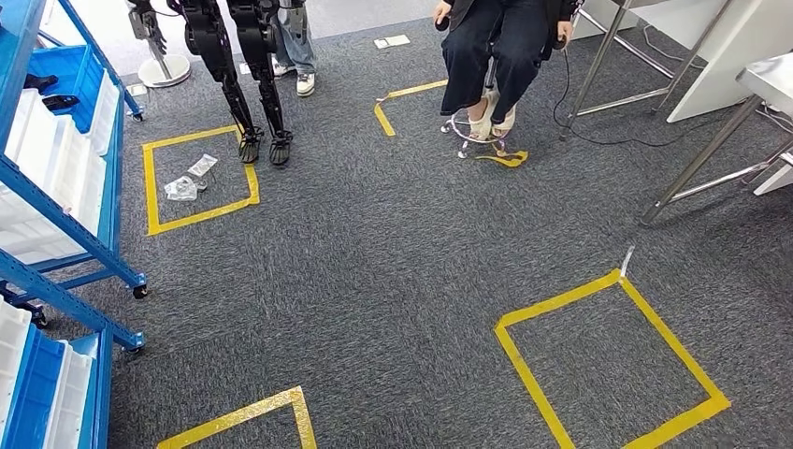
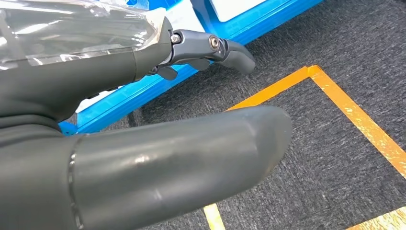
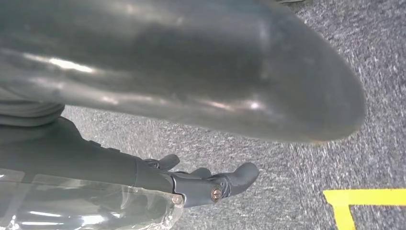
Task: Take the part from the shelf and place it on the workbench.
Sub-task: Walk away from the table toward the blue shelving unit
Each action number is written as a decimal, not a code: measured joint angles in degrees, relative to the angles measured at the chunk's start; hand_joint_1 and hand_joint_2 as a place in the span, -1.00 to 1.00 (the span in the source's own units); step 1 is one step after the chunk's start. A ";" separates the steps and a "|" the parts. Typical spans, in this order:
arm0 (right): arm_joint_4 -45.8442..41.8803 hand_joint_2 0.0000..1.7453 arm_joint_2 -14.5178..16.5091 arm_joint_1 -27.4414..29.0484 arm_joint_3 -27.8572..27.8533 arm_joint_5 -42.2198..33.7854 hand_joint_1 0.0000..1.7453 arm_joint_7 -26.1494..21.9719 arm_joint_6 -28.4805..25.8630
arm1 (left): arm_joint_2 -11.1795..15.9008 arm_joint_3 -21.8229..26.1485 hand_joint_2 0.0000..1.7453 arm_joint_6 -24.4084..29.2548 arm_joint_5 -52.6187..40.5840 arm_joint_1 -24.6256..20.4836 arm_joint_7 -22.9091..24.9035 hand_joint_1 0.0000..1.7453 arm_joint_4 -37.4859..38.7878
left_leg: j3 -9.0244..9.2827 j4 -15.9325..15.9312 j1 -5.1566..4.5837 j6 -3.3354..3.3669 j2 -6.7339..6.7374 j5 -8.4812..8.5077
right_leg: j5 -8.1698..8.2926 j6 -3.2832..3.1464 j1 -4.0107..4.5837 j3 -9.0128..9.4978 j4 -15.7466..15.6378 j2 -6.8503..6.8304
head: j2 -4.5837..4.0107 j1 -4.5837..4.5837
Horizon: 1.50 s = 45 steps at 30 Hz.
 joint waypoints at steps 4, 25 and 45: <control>0.01 -1.00 -0.03 -0.02 -0.02 -0.22 -1.00 -0.19 -0.07 | -0.01 0.01 -1.00 0.08 0.01 0.02 0.03 -1.00 0.00 | -0.24 0.31 0.36 -0.88 -0.33 0.16 | 2.91 2.39 -1.07 3.49 -5.98 0.12 | -0.01 0.03; 0.13 -1.00 0.08 -0.08 -0.02 -0.74 -1.00 -0.83 -0.17 | -0.06 -0.04 -1.00 0.44 -0.24 -0.11 0.64 -1.00 0.20 | 1.57 1.97 -0.22 -2.46 3.28 -3.17 | 7.04 -1.34 1.05 6.08 -13.43 -2.02 | -0.01 -0.49; 0.13 -1.00 0.14 0.53 -0.04 -0.57 -1.00 -0.91 -0.25 | -0.17 -0.05 -1.00 0.75 -0.24 -0.05 0.97 -1.00 0.23 | 1.47 3.29 -0.41 -2.22 2.21 -3.05 | 5.55 -1.87 0.08 8.67 -14.85 -0.81 | -0.01 -0.29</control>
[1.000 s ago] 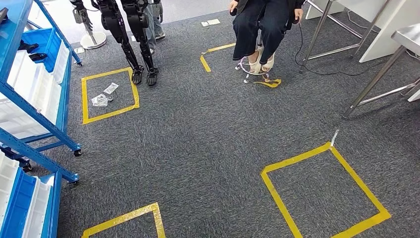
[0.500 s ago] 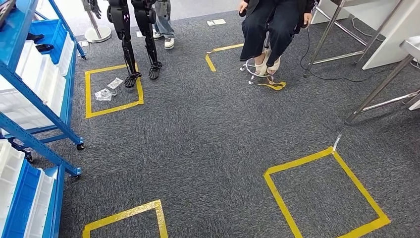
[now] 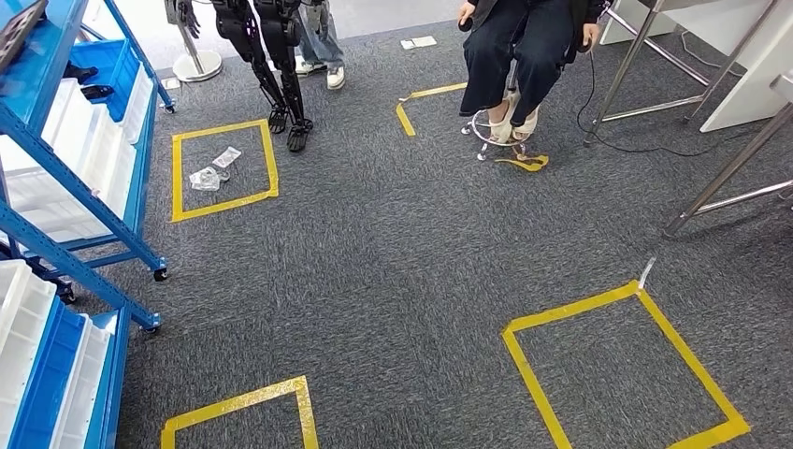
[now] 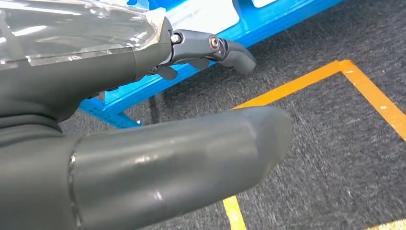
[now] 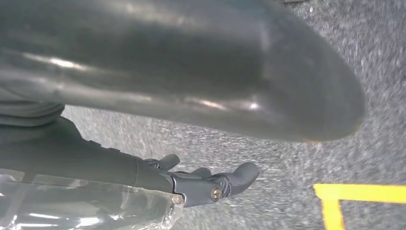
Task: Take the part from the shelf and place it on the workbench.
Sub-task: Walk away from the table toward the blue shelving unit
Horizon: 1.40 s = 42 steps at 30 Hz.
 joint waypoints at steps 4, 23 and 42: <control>0.00 -1.00 0.00 -0.07 -0.01 -0.01 -1.00 -0.08 -0.12 | -0.14 -0.04 -1.00 0.26 -0.09 0.04 0.02 -1.00 0.01 | -8.14 12.03 0.24 -0.79 0.37 -3.80 | -1.42 -1.14 0.05 2.29 -0.19 -0.04 | 0.01 -0.21; 0.04 -1.00 0.07 0.19 -0.09 0.02 -1.00 -0.41 -0.34 | -0.25 -0.03 -1.00 0.81 -0.03 0.40 -0.14 -1.00 0.08 | 4.53 -3.52 -0.11 2.57 -1.00 -1.86 | -11.40 1.97 0.20 -10.37 12.13 0.31 | 0.01 -0.61; 0.17 -1.00 -0.18 -0.26 -0.17 -0.31 -1.00 -0.26 0.49 | -0.37 -0.03 -1.00 0.86 -0.04 0.08 0.01 -1.00 0.14 | -0.45 -0.36 -0.03 0.30 0.41 -2.00 | 2.22 -0.51 0.83 -3.88 2.32 0.36 | 0.01 -0.86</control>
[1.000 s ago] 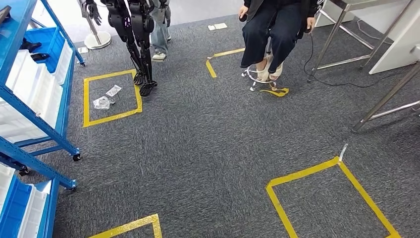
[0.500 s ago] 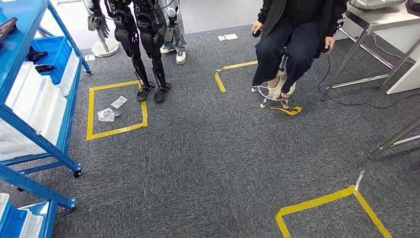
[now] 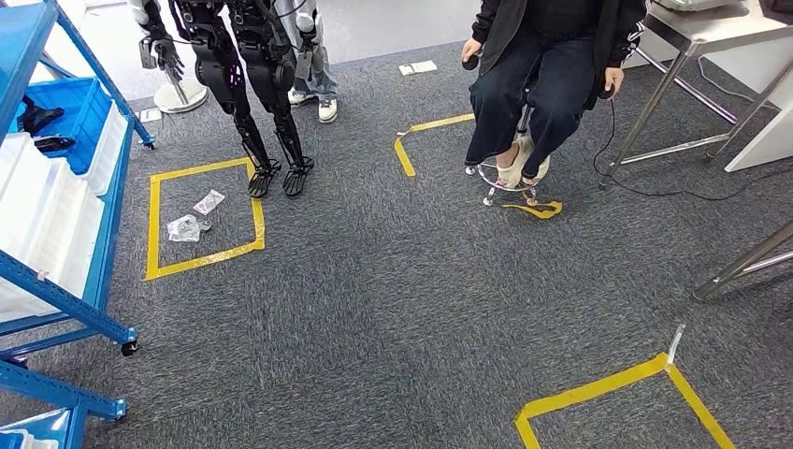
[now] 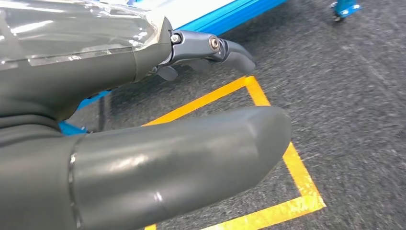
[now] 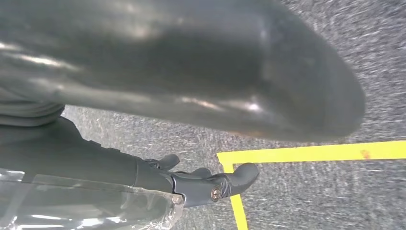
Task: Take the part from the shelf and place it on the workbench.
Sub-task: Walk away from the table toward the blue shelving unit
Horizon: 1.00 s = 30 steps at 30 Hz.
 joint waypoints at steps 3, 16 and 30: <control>0.00 -1.00 0.10 -0.02 -0.15 -0.54 -1.00 -0.06 0.52 | 0.03 0.02 -1.00 0.02 0.09 0.11 0.11 -1.00 -0.02 | 0.50 -0.78 -0.14 1.05 0.06 1.10 | -0.55 0.93 0.16 0.00 -0.05 0.03 | 0.00 -0.01; 0.00 -1.00 0.01 -0.17 -1.09 -1.32 -1.00 -0.43 1.44 | -0.09 0.04 -1.00 0.04 0.11 -0.06 0.13 -1.00 -0.02 | 2.55 -1.62 -0.23 0.53 2.55 0.39 | 0.32 2.69 -0.45 -0.78 -0.12 -2.14 | -0.01 -0.01; 0.00 -1.00 -0.13 -0.34 -1.46 -1.72 -1.00 -0.52 2.55 | -0.10 0.06 -1.00 0.03 0.32 0.05 0.17 -1.00 -0.02 | 1.31 0.26 0.49 0.51 -4.51 0.46 | 0.95 0.73 -0.37 -0.64 -0.31 4.91 | 0.00 -0.06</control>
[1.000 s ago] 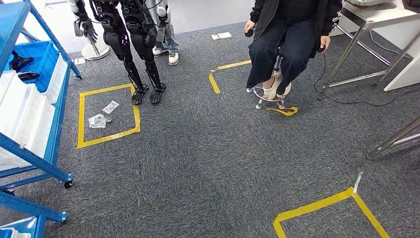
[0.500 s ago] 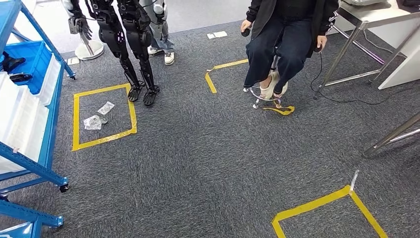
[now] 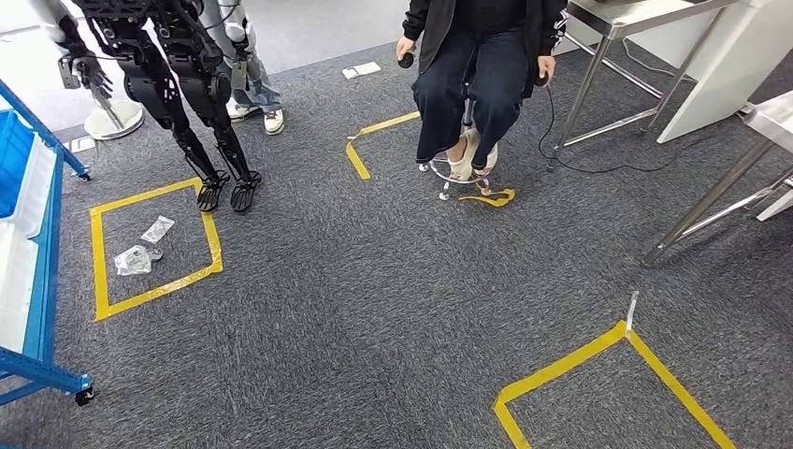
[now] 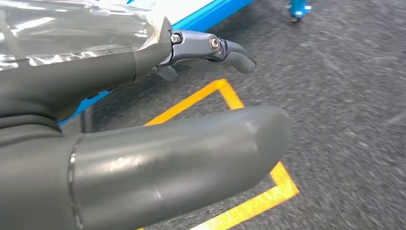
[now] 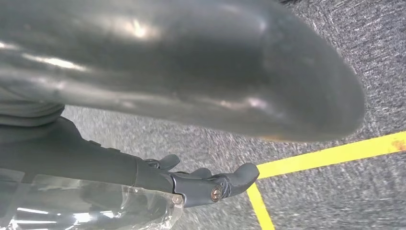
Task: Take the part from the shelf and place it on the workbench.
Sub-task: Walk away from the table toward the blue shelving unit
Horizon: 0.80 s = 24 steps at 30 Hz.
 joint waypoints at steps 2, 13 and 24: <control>0.00 -1.00 -0.01 -0.03 -0.08 -0.14 -1.00 0.00 0.40 | 0.01 0.00 -1.00 0.01 0.05 0.02 0.02 -1.00 0.00 | 0.50 -1.38 -0.30 0.15 -0.43 0.00 | 0.35 0.59 -0.17 -0.59 -0.03 1.21 | 0.00 0.02; -0.09 -1.00 -0.92 -0.05 -0.46 0.44 -1.00 0.75 2.50 | -0.05 0.03 -1.00 0.00 0.14 -0.13 0.54 -1.00 0.00 | 1.12 -2.71 -0.40 1.48 7.96 0.84 | -2.70 3.02 -0.59 -3.94 7.12 -5.02 | 0.00 0.43; -0.33 -1.00 -1.33 -0.01 0.19 3.20 -1.00 1.65 2.41 | -0.01 -0.07 -1.00 -0.03 -0.45 -0.64 0.66 -1.00 -0.02 | -5.99 11.64 0.04 -1.64 4.90 -6.80 | 0.13 -0.24 -0.70 1.01 -1.60 -6.90 | 0.00 0.00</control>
